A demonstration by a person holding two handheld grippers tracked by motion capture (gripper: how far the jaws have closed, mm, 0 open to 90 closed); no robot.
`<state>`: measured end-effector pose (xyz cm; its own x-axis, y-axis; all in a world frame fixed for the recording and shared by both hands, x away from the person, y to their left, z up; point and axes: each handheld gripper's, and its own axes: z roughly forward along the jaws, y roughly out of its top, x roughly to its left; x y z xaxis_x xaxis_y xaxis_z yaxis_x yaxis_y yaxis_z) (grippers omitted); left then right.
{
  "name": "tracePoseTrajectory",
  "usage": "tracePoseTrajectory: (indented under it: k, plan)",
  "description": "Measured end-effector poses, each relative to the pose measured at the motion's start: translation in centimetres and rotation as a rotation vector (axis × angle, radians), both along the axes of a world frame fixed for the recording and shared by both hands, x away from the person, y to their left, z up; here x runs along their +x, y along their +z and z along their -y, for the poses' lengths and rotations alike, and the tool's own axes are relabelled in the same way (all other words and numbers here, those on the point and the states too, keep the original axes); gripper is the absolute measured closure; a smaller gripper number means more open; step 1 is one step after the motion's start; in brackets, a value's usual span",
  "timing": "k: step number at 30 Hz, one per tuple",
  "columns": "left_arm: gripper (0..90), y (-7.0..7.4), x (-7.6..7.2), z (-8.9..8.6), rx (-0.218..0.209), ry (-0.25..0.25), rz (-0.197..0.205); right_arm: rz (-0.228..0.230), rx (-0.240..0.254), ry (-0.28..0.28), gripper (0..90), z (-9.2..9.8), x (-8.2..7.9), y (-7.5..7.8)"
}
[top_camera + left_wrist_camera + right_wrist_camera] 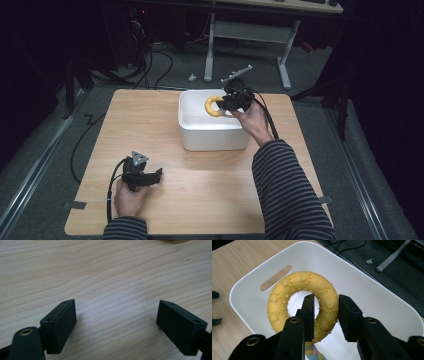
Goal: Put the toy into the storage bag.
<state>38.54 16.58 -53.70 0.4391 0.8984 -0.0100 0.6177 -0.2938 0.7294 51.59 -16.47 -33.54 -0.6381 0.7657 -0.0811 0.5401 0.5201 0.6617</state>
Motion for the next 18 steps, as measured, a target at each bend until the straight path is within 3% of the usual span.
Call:
tracePoseTrajectory:
  k: [9,13,18]
  plan:
    - [16.7,0.0,0.0,0.0,0.002,0.002,0.001,-0.022,-0.009,0.018,68.1,-0.4,0.4,-1.0]
    - [16.8,0.0,0.0,0.1,-0.001,0.005,0.001,-0.064,-0.024,0.02,68.1,-0.6,0.5,-1.8]
    - [16.8,0.0,0.0,0.1,0.0,0.005,0.001,-0.083,-0.017,0.029,68.1,-0.4,0.6,-2.5]
